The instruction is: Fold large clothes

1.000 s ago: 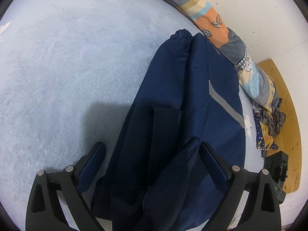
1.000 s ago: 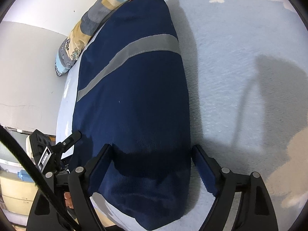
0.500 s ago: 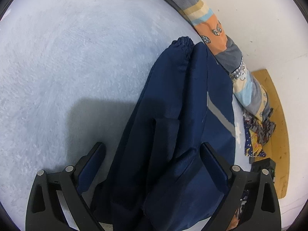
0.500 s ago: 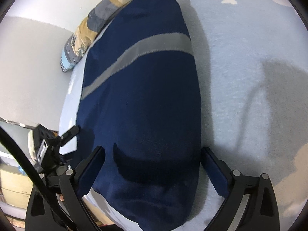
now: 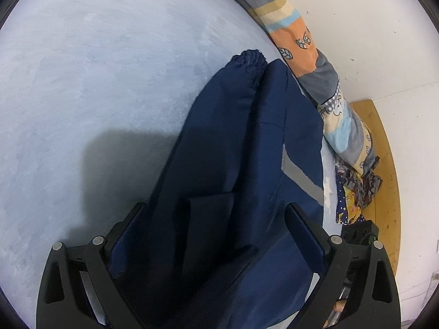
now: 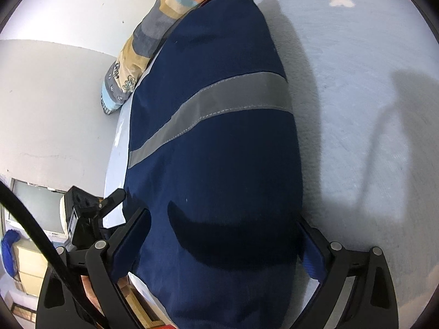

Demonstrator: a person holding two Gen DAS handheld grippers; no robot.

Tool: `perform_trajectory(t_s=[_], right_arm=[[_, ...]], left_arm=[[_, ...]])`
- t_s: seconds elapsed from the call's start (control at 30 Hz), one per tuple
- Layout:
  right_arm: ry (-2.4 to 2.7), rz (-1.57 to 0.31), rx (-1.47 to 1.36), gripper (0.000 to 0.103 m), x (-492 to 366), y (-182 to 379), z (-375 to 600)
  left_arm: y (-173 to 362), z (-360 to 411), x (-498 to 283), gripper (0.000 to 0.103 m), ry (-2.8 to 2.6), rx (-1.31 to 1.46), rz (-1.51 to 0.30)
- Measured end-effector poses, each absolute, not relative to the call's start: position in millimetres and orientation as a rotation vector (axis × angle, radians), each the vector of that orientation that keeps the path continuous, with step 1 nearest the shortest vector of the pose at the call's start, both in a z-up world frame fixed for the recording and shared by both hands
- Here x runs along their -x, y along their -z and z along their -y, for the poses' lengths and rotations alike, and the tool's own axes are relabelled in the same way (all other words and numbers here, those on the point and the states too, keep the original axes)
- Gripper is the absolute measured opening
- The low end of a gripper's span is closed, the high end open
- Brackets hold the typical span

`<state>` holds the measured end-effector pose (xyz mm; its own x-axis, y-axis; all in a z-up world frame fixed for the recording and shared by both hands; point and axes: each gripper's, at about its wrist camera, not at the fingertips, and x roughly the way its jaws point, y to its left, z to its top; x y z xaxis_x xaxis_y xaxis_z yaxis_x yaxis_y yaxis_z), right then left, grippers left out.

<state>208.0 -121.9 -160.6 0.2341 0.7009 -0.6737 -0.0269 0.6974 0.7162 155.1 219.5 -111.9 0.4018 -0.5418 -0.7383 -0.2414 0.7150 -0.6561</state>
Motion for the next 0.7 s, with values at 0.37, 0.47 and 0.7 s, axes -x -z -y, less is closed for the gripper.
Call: perform_trajectory(t_s=[0.37, 0.47, 0.7], right_arm=[[-0.568, -1.253, -0.596, 0.101, -213.2, 162.4, 120.2], [-0.517, -1.242, -0.475, 0.09, -207.5, 155.8, 111.2], [-0.471, -1.16, -0.348, 0.06, -194.4, 130.7, 107.1]], left_arm=[[101.9, -178.9, -162.8, 0.073, 0.164, 0.561, -1.192], [93.1, -169.6, -160.3, 0.061, 0.143, 0.486, -1.171], [72.7, -159.7, -153.1, 0.045, 0.111, 0.381, -1.113]])
